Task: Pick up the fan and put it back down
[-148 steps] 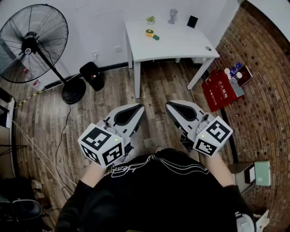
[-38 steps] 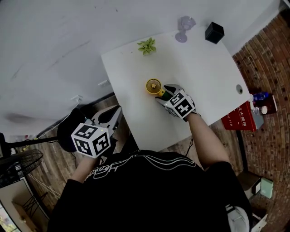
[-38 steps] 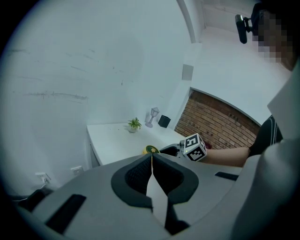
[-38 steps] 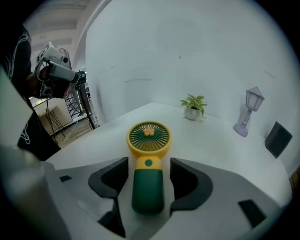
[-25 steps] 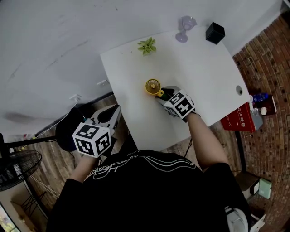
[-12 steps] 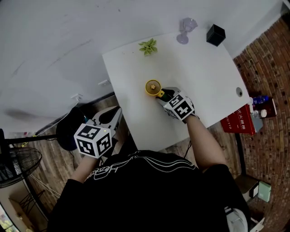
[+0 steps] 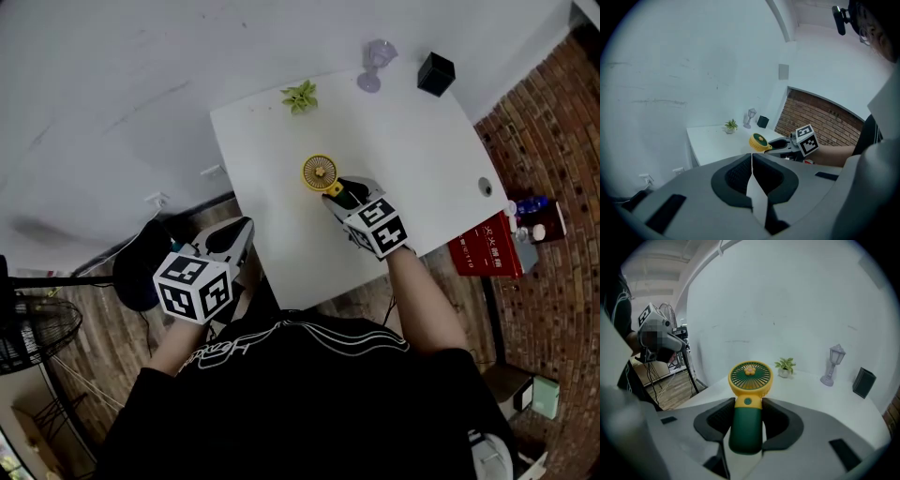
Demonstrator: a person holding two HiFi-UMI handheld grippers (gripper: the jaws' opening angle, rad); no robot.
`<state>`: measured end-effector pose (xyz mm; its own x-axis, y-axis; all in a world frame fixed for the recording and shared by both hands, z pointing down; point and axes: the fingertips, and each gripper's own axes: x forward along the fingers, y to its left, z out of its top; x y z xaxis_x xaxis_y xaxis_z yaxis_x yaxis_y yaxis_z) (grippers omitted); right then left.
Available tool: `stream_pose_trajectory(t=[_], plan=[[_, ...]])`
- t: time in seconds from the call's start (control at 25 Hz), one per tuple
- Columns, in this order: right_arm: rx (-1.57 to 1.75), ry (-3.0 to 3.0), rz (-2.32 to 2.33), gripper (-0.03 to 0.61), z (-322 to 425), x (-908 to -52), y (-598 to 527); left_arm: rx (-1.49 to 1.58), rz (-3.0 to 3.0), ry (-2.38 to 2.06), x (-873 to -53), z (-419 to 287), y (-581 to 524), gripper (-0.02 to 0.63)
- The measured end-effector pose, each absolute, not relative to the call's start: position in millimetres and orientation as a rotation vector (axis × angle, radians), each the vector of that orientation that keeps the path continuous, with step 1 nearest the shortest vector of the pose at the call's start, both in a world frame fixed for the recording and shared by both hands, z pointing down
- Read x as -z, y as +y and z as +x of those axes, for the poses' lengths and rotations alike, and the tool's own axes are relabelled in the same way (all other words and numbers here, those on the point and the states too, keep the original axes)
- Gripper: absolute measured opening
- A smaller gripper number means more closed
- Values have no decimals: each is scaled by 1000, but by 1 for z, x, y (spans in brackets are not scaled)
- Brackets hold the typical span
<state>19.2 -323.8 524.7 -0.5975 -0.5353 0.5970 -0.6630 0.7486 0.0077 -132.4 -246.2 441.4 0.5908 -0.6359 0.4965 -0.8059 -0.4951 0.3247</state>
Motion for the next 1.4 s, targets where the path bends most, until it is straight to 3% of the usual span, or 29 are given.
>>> stream_pose_trajectory(t=[0.84,1.4], plan=[[-124,-2599,1119,181,69,-373,-190,-168,2414,-1153,-364,-78,-144,34],[-141,-2642,1216,181,78,-365,-147,-191,2455,-1133,-360,-53,-103,34]])
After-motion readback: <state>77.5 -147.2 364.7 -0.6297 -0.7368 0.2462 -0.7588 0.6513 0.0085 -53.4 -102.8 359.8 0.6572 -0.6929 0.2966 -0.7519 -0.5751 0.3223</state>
